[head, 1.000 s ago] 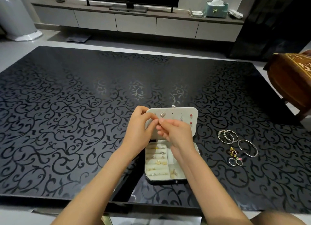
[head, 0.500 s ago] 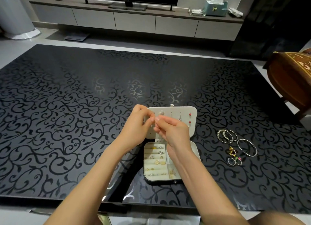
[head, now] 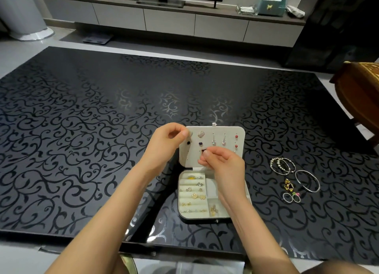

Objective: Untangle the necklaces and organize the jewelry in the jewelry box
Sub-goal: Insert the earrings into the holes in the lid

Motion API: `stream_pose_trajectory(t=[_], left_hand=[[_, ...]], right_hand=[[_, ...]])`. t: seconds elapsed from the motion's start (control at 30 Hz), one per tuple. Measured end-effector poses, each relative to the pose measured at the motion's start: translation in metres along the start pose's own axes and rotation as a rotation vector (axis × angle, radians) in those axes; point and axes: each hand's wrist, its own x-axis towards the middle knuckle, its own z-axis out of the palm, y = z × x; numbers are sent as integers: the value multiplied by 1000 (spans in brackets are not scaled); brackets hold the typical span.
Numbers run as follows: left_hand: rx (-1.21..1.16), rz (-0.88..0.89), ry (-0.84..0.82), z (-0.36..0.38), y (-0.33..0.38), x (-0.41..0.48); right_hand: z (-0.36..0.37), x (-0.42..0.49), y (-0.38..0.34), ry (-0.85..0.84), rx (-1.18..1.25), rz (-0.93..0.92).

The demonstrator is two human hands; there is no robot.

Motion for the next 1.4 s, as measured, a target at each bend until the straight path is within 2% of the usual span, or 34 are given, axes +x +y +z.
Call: stream_pose_trajectory(t=[0.07,0.17,0.27,0.4,0.77,0.9,1.0,1.07,1.17,1.27,1.33,1.4], left_hand=[[-85,-45,22,1,-1,1],[-185,-93,12,4,0,2],[-195,-94,20,4,1,1],[-207,-96,11,3,3,0],[-167,-81,26,3,6,-3],[-156,-75,14,2,6,-3],[-168,-73,-13,0,7,-5],[-171,-71,-51,-4,8,-6],[-164,-76,-153,-12,6,-7],[-202,-92,-316,-24,5,-8],[-243,-106,-436,-32,7,-8],[-296,-147,-488,-37,11,-5]], right_hand=[[-2,1,9,1,-236,-128],[-3,6,24,10,-632,-419],[-2,10,34,94,-827,-597],[0,14,38,191,-883,-620],[-4,17,35,137,-939,-616],[-1,19,28,222,-997,-721],[-1,23,21,314,-1148,-856],[-3,25,15,318,-1292,-947],[-10,29,0,183,-1479,-1015],[-16,36,-11,54,-1516,-1075],[-20,35,-12,35,-1507,-1120],[-26,29,-7,28,-1465,-1196]])
